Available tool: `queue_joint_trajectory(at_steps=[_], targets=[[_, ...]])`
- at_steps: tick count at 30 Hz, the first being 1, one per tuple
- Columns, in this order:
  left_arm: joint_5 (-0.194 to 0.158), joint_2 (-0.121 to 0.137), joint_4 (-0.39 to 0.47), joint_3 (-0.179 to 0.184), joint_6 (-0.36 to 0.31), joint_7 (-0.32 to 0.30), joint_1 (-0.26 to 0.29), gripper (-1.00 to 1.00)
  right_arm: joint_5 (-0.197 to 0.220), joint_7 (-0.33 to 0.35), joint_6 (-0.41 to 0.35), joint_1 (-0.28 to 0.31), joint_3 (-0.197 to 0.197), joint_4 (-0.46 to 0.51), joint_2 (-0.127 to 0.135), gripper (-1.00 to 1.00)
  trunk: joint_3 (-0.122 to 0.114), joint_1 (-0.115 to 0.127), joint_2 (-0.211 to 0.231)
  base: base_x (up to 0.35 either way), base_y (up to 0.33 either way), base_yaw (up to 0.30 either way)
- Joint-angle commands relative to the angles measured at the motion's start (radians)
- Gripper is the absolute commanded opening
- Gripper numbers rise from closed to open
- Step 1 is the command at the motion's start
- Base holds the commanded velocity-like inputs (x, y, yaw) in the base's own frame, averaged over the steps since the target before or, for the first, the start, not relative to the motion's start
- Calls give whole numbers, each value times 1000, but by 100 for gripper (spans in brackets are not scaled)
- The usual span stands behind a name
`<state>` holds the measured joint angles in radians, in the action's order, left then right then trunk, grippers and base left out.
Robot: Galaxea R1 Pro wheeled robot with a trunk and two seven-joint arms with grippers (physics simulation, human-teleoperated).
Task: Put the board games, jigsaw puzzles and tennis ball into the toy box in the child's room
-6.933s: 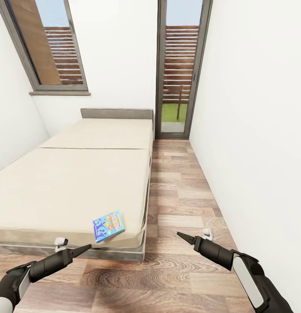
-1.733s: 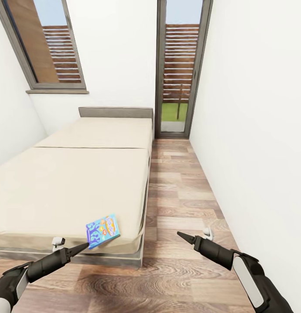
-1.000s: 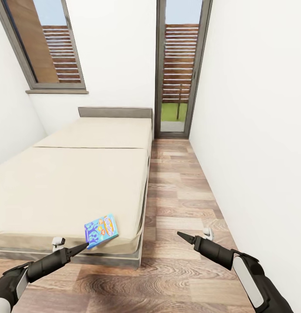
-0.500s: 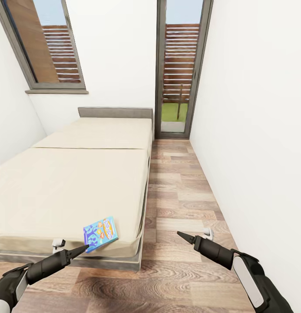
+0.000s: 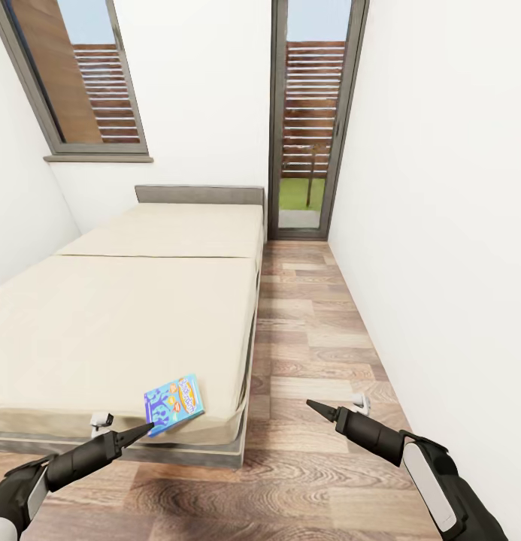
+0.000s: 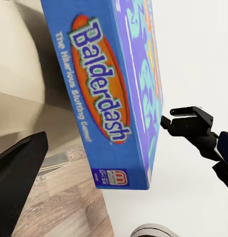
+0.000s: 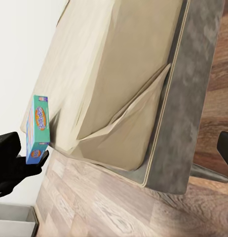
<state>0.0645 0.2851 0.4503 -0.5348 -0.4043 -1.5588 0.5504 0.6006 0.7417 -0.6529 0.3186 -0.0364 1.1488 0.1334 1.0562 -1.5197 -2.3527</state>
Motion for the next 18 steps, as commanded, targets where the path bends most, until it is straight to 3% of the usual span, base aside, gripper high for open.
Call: queue_joint_trajectory(at_steps=[1, 18], targets=[[-2, -1, 1, -11, 4, -1, 8, 100, 5, 1, -7, 0, -1, 0, 0, 100, 1, 0, 0, 0, -80, 0], [-2, -1, 1, -11, 4, -1, 8, 100, 5, 1, -7, 0, -1, 0, 0, 100, 1, 0, 0, 0, -41, 0]])
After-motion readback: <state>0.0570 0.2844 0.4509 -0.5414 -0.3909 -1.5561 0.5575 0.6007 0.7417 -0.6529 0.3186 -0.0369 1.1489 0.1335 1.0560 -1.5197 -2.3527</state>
